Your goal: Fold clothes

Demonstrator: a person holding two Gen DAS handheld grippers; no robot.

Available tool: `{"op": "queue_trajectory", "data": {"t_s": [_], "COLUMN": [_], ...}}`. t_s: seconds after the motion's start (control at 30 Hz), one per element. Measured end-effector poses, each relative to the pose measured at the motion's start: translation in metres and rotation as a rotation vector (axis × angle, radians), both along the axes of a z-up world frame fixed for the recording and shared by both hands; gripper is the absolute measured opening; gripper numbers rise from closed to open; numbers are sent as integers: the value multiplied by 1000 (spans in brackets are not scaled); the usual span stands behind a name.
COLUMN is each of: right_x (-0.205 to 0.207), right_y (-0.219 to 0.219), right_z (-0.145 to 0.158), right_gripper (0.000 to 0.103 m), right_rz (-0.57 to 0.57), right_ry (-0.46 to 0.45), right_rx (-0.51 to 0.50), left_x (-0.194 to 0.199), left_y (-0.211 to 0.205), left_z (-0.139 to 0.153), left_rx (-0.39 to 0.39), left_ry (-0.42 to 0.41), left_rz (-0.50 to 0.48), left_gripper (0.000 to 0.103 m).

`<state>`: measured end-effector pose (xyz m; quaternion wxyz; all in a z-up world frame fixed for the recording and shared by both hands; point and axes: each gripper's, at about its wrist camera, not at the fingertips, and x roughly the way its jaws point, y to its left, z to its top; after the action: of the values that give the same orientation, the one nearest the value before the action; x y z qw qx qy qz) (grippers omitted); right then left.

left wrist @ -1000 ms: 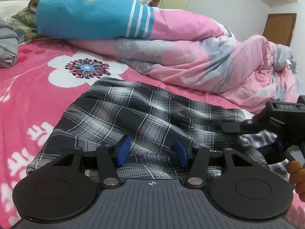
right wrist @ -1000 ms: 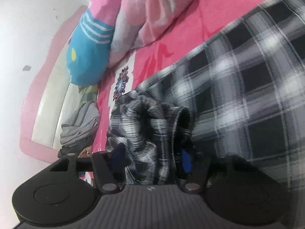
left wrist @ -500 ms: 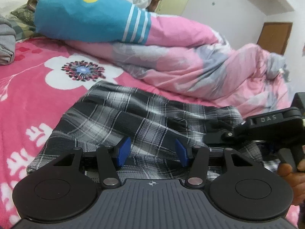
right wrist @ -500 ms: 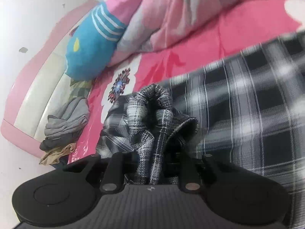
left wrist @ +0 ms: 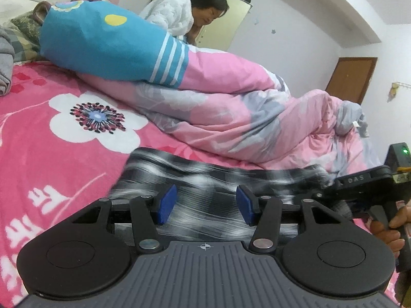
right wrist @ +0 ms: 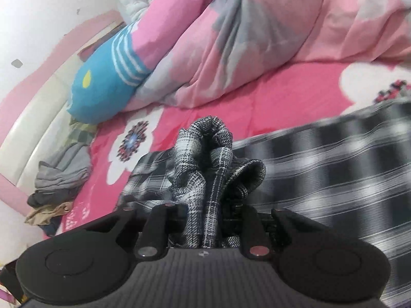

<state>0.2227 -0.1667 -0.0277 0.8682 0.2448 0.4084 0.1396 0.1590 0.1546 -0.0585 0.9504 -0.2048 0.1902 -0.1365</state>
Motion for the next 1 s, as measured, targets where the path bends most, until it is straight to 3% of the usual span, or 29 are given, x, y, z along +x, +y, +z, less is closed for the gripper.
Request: {"op": "queue_trajectory", "data": {"t_s": [0.17,0.37,1.0], "right_x": [-2,-8,-19], "right_y": [-25,-67,-197], "right_z": [6,11,13], "right_gripper": [19,19,19], "right_rz": [-23,-72,-151], "right_ry": [5,-3,54], "right_rx": [-55,-80,-126], "left_x": [7,24,38], "left_y": [10,25,-14], "left_z": [-4,-18,-31], "left_rx": [-38,-117,-23], "left_ry": [43,160,196], "left_rz": [24,29,-58], "left_gripper": [52,52,52]}}
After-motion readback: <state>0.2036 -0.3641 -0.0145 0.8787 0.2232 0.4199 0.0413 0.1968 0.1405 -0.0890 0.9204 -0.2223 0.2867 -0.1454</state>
